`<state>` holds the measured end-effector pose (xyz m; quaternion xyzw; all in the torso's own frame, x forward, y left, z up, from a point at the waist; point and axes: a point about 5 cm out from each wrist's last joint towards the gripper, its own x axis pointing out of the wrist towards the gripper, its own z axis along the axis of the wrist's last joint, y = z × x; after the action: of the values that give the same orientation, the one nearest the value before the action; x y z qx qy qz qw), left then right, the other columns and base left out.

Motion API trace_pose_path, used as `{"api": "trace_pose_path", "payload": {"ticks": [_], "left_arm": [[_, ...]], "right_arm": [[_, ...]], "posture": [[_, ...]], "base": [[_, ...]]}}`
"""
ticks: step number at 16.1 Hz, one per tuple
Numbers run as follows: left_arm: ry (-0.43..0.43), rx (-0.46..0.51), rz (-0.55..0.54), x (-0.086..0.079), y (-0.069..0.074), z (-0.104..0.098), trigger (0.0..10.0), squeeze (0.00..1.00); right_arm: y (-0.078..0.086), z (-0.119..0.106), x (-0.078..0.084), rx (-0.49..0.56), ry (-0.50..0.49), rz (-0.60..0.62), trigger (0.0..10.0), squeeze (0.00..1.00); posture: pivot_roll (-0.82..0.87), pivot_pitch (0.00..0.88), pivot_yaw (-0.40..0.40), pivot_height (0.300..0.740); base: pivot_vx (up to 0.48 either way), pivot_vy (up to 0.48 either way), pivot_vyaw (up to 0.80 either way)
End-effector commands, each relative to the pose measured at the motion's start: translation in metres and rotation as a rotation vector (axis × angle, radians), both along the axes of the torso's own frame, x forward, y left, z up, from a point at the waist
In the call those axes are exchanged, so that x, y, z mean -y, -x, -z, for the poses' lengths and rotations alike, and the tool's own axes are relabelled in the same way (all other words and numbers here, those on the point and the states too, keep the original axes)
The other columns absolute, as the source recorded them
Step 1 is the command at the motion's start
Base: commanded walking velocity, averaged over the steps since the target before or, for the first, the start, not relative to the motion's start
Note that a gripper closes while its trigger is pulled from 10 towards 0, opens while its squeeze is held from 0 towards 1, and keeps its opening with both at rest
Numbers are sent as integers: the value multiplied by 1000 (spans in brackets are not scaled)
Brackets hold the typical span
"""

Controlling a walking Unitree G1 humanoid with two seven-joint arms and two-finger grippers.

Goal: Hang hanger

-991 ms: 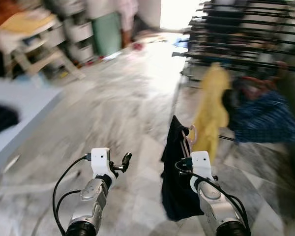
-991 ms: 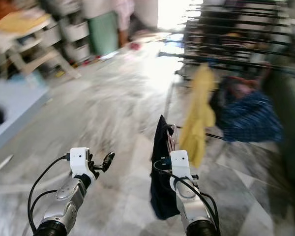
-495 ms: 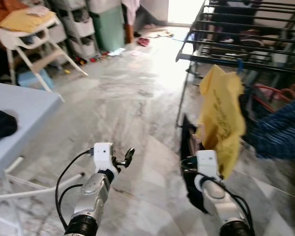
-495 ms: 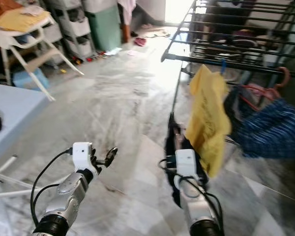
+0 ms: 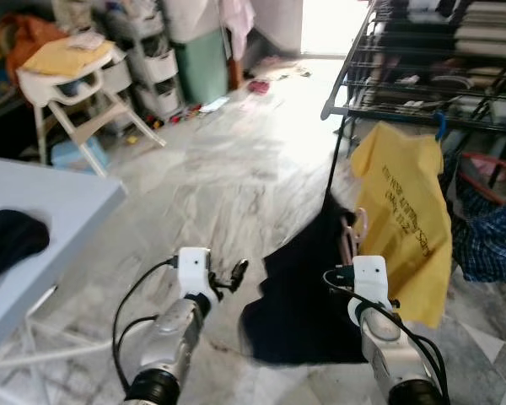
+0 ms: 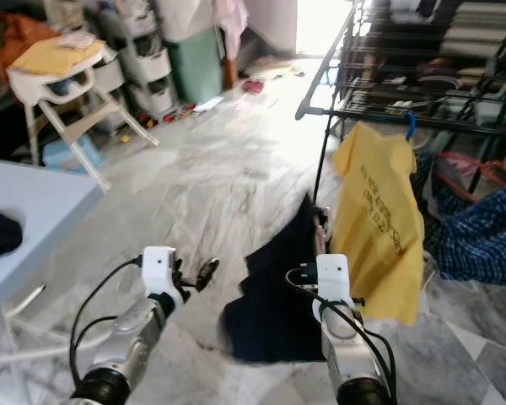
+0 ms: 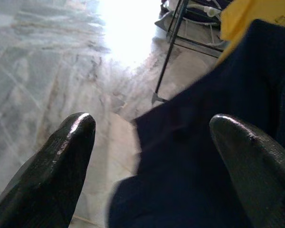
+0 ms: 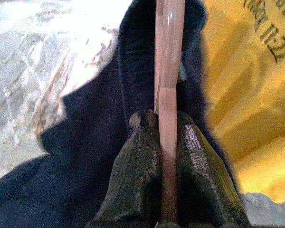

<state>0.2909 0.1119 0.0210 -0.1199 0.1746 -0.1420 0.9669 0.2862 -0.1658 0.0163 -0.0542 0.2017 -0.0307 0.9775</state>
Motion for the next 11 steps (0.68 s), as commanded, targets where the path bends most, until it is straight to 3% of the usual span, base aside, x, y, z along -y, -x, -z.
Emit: {"api": "trace_pose_path", "payload": {"ticks": [1,8,11], "left_arm": [[-25,3,-27,-12,-3,-1,10000,0],[-23,-1,-12,-7,-4,-1,10000,0],[-19,-4,-8,-4,-4,-1,10000,0]], "right_arm": [[-9,-11,-14,50,-33,-27,10000,0],[-10,-12,-13,54,-34,-17,10000,0],[-9,-12,-12,54,-28,-24,10000,0]], "posture": [[-186,0,96,740],[-194,0,100,740],[-197,0,99,740]], "base": [[300,255,-800],[295,256,-772],[280,255,0]]}}
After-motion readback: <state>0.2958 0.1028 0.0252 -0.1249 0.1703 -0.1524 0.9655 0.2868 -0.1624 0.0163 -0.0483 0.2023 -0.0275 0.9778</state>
